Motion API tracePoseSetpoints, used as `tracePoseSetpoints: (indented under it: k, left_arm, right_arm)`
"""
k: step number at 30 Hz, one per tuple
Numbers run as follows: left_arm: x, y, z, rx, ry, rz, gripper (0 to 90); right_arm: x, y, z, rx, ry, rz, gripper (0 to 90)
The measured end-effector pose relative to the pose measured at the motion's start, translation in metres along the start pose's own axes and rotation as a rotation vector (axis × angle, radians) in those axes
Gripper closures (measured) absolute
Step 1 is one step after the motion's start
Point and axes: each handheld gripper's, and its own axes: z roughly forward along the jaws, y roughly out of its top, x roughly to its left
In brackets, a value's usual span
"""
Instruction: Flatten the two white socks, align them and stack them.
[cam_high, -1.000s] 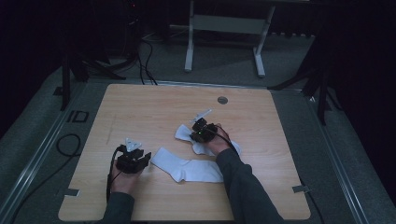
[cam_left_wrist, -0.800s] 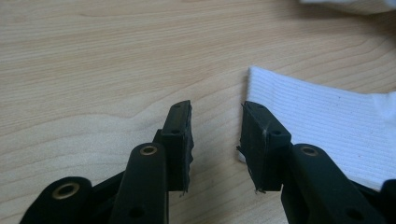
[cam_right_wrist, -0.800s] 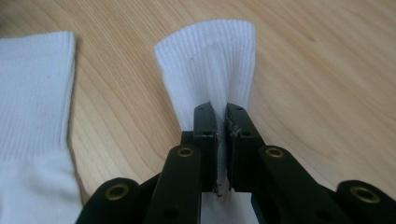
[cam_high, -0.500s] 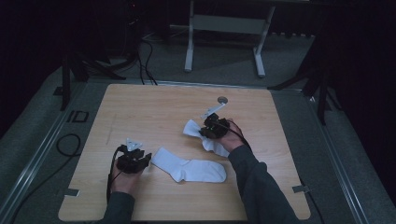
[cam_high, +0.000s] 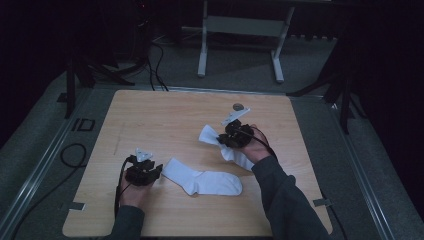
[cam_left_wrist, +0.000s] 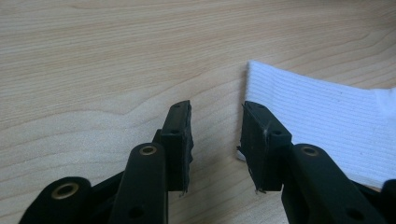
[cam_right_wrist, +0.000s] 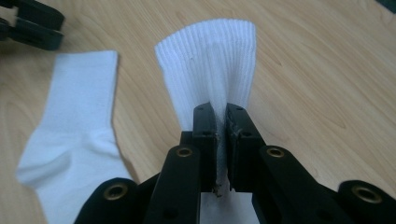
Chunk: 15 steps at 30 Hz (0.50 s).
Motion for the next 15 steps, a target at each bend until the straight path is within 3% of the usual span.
tracePoseSetpoints:
  k: [15]
  left_arm:
    - [-0.002, 0.000, 0.001, 0.008, -0.001, 0.008, 62.6]
  right_arm:
    - [0.016, -0.008, -0.061, -0.155, 0.012, -0.025, 83.3]
